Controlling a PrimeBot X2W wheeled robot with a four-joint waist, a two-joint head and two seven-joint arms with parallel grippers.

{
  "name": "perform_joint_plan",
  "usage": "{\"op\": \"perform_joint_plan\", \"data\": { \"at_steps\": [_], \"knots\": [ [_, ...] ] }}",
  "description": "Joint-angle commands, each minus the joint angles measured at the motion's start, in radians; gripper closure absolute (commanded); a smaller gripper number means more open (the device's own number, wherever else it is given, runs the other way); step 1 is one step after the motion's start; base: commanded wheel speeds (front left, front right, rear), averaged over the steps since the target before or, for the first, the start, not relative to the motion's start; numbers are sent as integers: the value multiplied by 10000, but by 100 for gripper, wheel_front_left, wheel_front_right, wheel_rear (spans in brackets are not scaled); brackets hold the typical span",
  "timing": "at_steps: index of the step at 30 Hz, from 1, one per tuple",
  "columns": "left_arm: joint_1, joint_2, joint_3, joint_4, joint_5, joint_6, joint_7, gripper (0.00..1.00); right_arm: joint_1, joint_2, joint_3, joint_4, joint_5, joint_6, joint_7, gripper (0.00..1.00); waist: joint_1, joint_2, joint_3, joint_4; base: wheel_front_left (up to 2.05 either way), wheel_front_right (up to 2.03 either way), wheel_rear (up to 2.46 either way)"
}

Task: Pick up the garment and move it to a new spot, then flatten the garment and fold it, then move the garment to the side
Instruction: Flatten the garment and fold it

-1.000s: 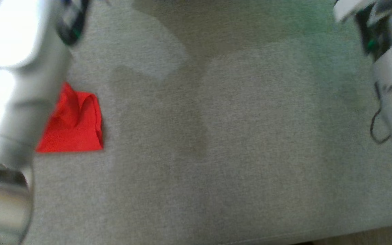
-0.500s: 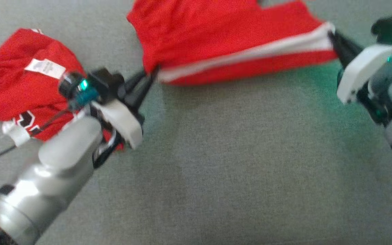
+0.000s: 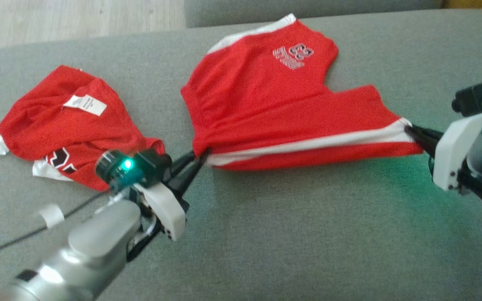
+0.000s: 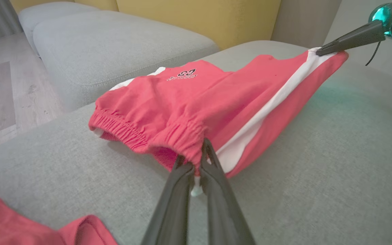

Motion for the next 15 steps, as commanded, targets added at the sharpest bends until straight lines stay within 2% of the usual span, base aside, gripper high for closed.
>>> {"op": "perform_joint_plan", "data": {
  "at_steps": [1, 9, 15],
  "knots": [
    [-152, 170, 327, -229, -42, 136, -157, 100, 267, -486, 24, -292, 135, -7, 7, 100, 1, -1, -230, -95, 0, 0, 0],
    [949, 46, 200, -1230, -214, 664, -266, 100, 1231, -1246, 122, -1428, 916, -7, -226, 100, 1, -1, -1021, -428, 0, 0, 0],
    [1527, 35, -33, -2250, -251, 1046, -57, 100, 1959, -1882, -52, -2295, 1283, -7, -361, 100, 1, -1, -1176, -486, 0, 0, 0]
  ]
}}
